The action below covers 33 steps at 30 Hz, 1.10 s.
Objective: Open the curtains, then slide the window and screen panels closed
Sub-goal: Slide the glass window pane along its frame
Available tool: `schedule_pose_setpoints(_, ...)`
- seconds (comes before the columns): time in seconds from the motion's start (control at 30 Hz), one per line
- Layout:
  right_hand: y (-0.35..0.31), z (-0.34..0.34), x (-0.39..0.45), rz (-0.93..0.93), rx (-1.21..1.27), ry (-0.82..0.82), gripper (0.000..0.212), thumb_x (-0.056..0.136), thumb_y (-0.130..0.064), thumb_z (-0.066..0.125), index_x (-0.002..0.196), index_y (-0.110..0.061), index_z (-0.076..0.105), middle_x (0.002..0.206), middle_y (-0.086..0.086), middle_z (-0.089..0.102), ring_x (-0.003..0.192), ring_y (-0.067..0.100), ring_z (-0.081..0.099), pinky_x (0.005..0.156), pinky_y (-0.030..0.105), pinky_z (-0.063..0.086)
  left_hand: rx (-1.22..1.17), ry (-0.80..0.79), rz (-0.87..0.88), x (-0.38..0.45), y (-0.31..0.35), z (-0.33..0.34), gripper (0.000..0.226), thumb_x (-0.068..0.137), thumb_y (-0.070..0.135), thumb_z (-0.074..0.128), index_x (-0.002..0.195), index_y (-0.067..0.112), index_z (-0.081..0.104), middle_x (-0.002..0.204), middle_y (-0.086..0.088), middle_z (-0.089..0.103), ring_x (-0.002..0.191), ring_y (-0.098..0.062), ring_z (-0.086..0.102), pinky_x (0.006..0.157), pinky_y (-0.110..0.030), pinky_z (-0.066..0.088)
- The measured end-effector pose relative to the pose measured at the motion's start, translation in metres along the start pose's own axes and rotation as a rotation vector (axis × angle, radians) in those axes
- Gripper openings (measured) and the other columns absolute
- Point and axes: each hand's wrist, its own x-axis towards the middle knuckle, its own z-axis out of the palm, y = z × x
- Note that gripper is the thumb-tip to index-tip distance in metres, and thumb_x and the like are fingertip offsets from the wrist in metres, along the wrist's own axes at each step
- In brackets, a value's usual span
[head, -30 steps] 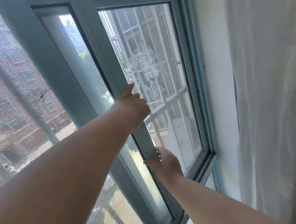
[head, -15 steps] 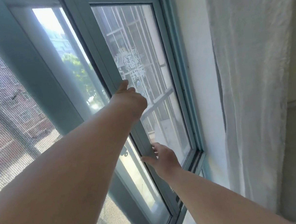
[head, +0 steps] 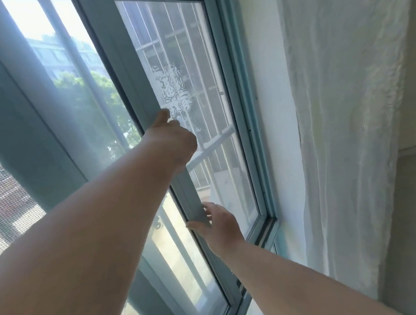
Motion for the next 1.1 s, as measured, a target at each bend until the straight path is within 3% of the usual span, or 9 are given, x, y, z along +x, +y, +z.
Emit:
schedule_pose_setpoints(0.23,0.018,-0.018,0.029,-0.030,-0.017,-0.003,0.060,0.092,-0.058,0.084,0.142,-0.028,0.070,0.123,-0.007,0.076,0.109,0.018,0.072,0.102,0.042,0.063,0.073,0.015,0.035,0.031,0.013,-0.017,0.044,0.073,0.013,0.090,0.110,0.032,0.077,0.109,0.005,0.071,0.115,-0.026,0.052,0.120,-0.050,0.016)
schedule_pose_setpoints(0.5,0.038,-0.047,0.071,-0.042,-0.042,0.016,0.063,0.092,-0.058,0.085,0.143,-0.025,0.069,0.125,-0.004,0.077,0.110,0.019,0.072,0.102,0.041,0.062,0.088,0.055,0.079,0.075,0.030,-0.033,0.046,0.072,0.016,0.092,0.113,0.033,0.077,0.107,0.006,0.072,0.123,-0.024,0.056,0.122,-0.050,0.016)
schedule_pose_setpoints(0.73,0.057,-0.063,0.097,-0.039,-0.015,0.047,0.063,0.090,-0.059,0.085,0.142,-0.026,0.071,0.125,-0.004,0.077,0.110,0.019,0.073,0.101,0.044,0.062,0.077,0.086,0.102,0.109,0.041,-0.040,0.046,0.068,0.021,0.098,0.106,0.036,0.077,0.103,0.009,0.071,0.110,-0.021,0.053,0.113,-0.046,0.020)
schedule_pose_setpoints(0.9,0.067,-0.074,0.114,-0.040,0.004,0.058,0.066,0.087,-0.067,0.081,0.140,-0.030,0.071,0.123,-0.007,0.078,0.109,0.017,0.074,0.098,0.045,0.065,0.069,0.092,0.107,0.130,0.048,-0.046,0.044,0.072,0.022,0.096,0.109,0.036,0.077,0.107,0.007,0.069,0.111,-0.023,0.051,0.118,-0.047,0.018)
schedule_pose_setpoints(1.0,0.073,-0.081,0.125,-0.043,0.023,0.069,0.073,0.080,-0.077,0.072,0.138,-0.032,0.072,0.121,-0.009,0.078,0.108,0.016,0.074,0.097,0.045,0.066,0.073,0.107,0.116,0.144,0.053,-0.050,0.043,0.076,0.022,0.092,0.114,0.035,0.077,0.111,0.004,0.070,0.124,-0.025,0.054,0.120,-0.048,0.017)
schedule_pose_setpoints(1.1,0.080,-0.087,0.138,-0.040,0.013,0.076,0.066,0.085,-0.069,0.079,0.138,-0.030,0.071,0.122,-0.008,0.079,0.107,0.017,0.075,0.097,0.045,0.066,0.047,0.132,0.123,0.158,0.058,-0.054,0.041,0.079,0.019,0.089,0.115,0.033,0.077,0.109,0.004,0.069,0.125,-0.027,0.053,0.120,-0.047,0.017)
